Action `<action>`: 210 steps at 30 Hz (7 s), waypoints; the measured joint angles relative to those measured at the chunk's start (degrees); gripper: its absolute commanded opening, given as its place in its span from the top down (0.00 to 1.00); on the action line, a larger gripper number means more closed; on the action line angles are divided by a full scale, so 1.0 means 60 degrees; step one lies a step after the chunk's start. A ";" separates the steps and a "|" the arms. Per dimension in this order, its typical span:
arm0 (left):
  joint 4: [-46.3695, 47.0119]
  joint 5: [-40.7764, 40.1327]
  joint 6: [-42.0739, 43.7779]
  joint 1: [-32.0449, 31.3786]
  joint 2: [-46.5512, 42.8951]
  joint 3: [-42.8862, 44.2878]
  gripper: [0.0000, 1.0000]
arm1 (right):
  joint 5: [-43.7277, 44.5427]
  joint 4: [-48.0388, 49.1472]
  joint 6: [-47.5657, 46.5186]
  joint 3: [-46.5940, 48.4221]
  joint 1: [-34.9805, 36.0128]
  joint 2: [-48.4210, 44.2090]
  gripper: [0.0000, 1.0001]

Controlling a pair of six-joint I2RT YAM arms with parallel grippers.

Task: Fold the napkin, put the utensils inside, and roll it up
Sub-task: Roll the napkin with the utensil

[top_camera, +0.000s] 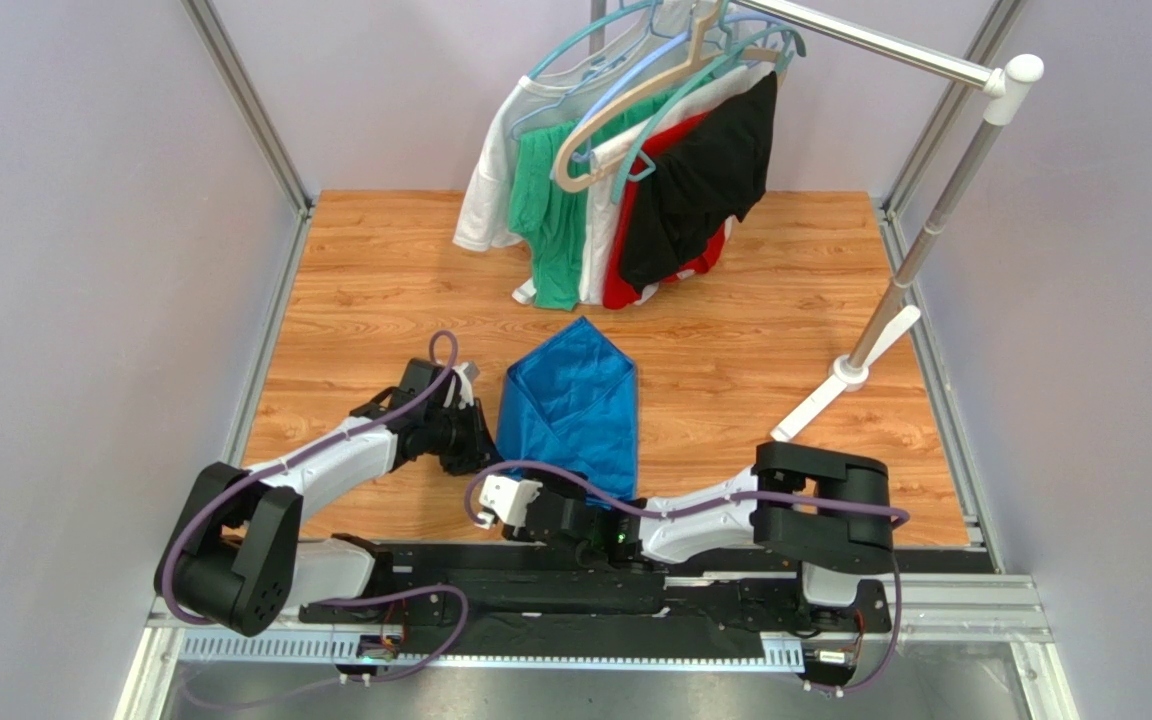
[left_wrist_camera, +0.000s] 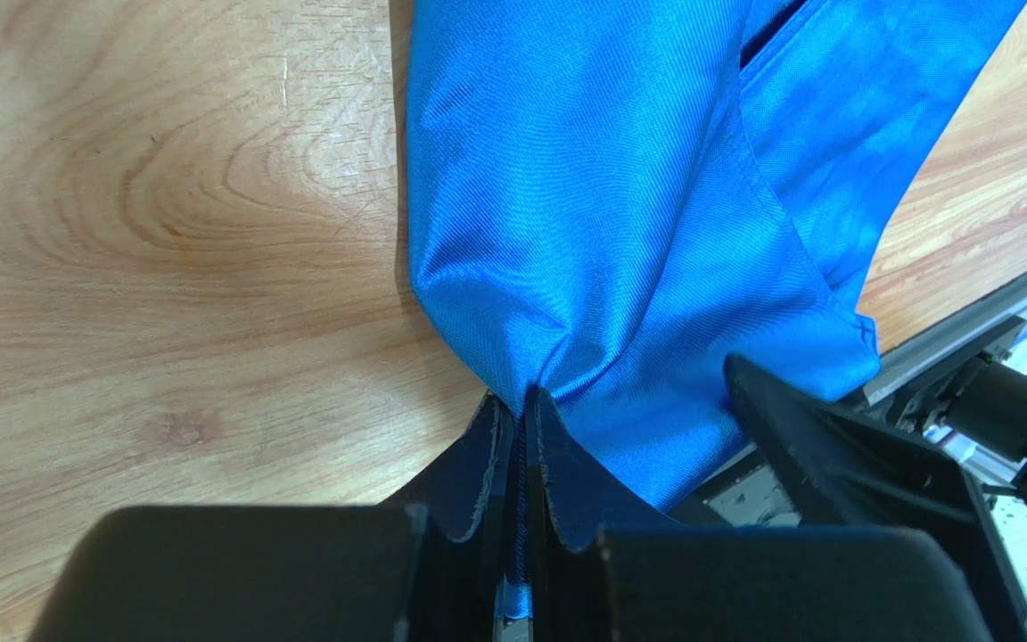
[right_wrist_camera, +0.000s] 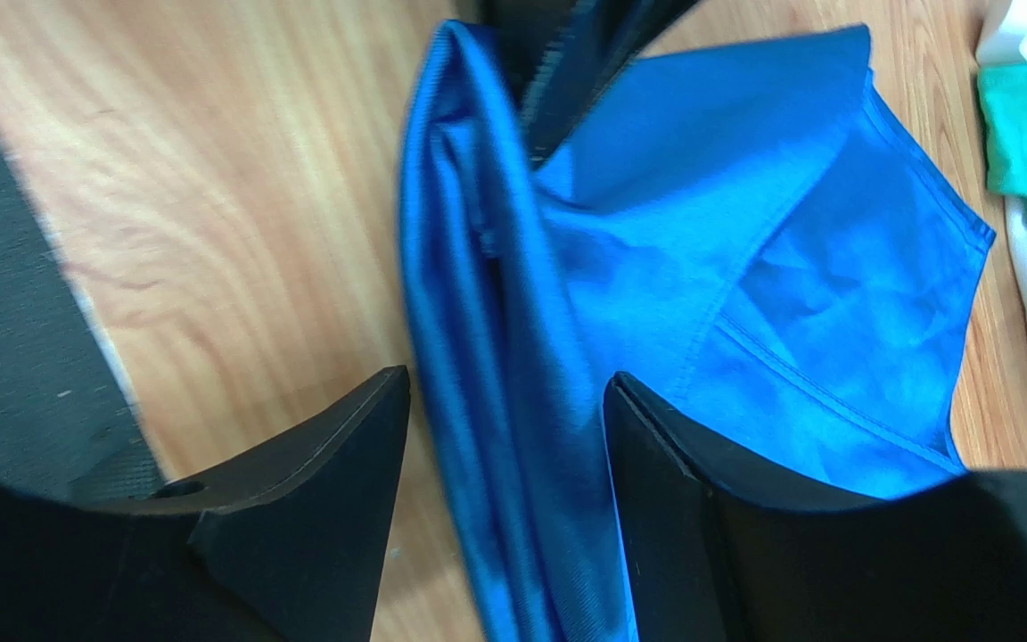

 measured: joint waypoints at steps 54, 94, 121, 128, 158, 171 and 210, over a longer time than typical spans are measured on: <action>0.2095 -0.0947 0.0433 0.0885 -0.3581 -0.1821 0.27 | -0.7621 -0.5821 0.1971 0.3508 -0.4003 0.0189 1.00; 0.6502 -0.0481 0.1253 -0.1504 -0.4659 -0.4255 0.28 | -1.2080 -0.7828 0.1603 0.4958 -0.5402 0.2175 1.00; 0.6339 -0.1075 0.1311 -0.2248 -0.3209 -0.3781 0.33 | -1.3256 -0.8947 0.1060 0.6036 -0.6043 0.3289 1.00; 0.6051 -0.1435 0.1351 -0.2386 -0.2146 -0.3158 0.54 | -1.3438 -0.9103 0.1002 0.6175 -0.6091 0.3432 1.00; 0.4703 -0.1993 0.1133 -0.2448 -0.0455 -0.1723 1.00 | -1.2200 -0.7293 0.2040 0.3676 -0.7413 0.0386 0.35; 0.4776 -0.0579 0.1089 -0.1596 0.0160 -0.1504 1.00 | -0.8626 -0.4597 0.2677 0.0688 -0.6958 -0.2681 0.35; 0.3213 0.1923 0.0980 -0.0120 0.1814 -0.0178 1.00 | -0.6124 -0.2200 -0.0648 0.0474 -0.3530 -0.1275 0.35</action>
